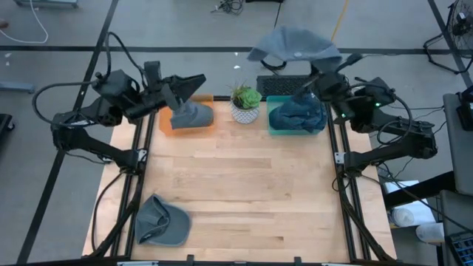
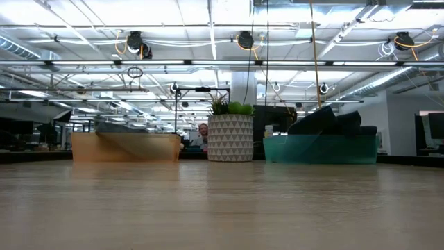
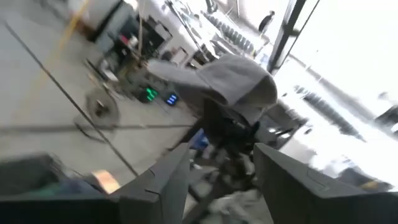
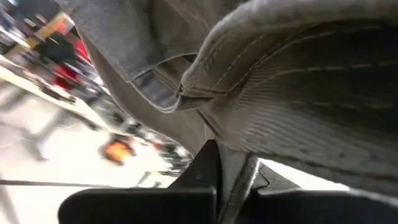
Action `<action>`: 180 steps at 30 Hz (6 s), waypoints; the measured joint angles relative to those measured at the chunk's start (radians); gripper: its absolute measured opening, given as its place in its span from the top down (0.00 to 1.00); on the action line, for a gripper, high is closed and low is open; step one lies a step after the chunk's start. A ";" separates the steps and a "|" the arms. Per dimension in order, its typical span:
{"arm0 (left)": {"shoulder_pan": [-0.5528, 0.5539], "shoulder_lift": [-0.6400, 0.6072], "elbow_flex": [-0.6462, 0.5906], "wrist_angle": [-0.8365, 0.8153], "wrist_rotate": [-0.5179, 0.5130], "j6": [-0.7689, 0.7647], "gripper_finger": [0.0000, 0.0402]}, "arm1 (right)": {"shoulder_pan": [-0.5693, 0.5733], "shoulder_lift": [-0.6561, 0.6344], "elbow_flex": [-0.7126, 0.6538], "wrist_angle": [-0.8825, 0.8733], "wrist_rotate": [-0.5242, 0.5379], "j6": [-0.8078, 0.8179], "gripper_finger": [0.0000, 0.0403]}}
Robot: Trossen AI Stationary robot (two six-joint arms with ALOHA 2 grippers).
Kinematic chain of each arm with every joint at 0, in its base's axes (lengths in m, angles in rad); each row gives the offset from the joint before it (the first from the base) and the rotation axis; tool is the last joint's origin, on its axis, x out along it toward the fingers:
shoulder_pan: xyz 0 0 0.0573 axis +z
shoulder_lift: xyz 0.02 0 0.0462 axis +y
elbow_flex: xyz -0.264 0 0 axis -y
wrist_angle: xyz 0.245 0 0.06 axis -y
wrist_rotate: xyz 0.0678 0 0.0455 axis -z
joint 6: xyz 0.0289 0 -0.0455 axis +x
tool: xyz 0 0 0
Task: Pick & Place hat
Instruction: Put the top gray cap into the orange bin
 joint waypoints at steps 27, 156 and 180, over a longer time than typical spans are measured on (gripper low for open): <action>0.117 0.153 -0.001 0.309 0.304 -0.473 0.42 | -0.148 0.059 0.000 0.193 -0.302 -0.570 1.00; 0.542 -0.051 0.000 -0.969 1.125 0.345 0.98 | 0.267 0.152 0.000 -0.139 -0.222 0.087 0.58; 0.501 0.152 0.000 -1.399 1.298 0.974 0.98 | 0.267 0.152 0.000 -0.131 -0.225 0.246 0.59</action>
